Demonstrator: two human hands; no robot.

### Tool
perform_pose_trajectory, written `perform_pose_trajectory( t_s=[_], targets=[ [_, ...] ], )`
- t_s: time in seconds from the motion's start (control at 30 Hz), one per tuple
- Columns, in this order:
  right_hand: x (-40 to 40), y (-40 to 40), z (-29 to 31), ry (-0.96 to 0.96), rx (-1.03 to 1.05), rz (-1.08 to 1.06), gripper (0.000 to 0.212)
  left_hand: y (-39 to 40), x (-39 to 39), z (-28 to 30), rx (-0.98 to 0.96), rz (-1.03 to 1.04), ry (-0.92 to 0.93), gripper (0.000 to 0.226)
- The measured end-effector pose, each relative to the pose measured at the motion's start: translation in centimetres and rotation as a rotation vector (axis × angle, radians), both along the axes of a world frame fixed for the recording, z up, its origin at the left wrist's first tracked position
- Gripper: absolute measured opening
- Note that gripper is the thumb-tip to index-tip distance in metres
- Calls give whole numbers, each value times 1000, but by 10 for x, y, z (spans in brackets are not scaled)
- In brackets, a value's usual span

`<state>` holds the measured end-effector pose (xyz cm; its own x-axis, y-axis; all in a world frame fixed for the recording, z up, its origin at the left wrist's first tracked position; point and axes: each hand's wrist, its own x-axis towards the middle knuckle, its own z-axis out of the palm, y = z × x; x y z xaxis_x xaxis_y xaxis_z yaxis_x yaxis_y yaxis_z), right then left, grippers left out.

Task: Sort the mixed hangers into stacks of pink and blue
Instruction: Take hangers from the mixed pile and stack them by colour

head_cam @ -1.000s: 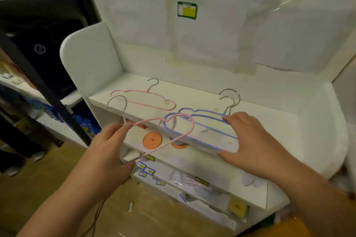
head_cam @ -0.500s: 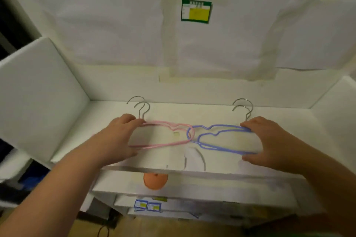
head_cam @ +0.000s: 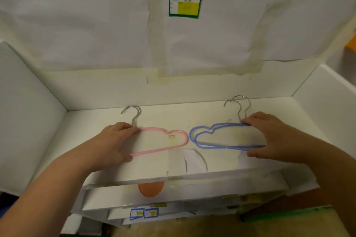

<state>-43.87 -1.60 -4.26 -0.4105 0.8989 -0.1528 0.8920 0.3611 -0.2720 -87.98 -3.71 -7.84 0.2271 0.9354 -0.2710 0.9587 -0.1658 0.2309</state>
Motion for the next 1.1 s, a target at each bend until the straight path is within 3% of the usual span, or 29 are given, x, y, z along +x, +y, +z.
perform_pose_trajectory(
  t_s=[0.23,0.47,0.77,1.1],
  targets=[
    [11,11,-5,-30,-22,-5,90,-15,14,2,78,52,-54,102],
    [21,29,-13,-55,-71,64,89,-34,56,7,205,92,-124,73],
    [35,35,-26,15,-70,146,85,-61,109,22,196,151,-117,74],
    [59,7,-9,199,155,199,69,-97,186,50,346,241,-90,65]
  ],
)
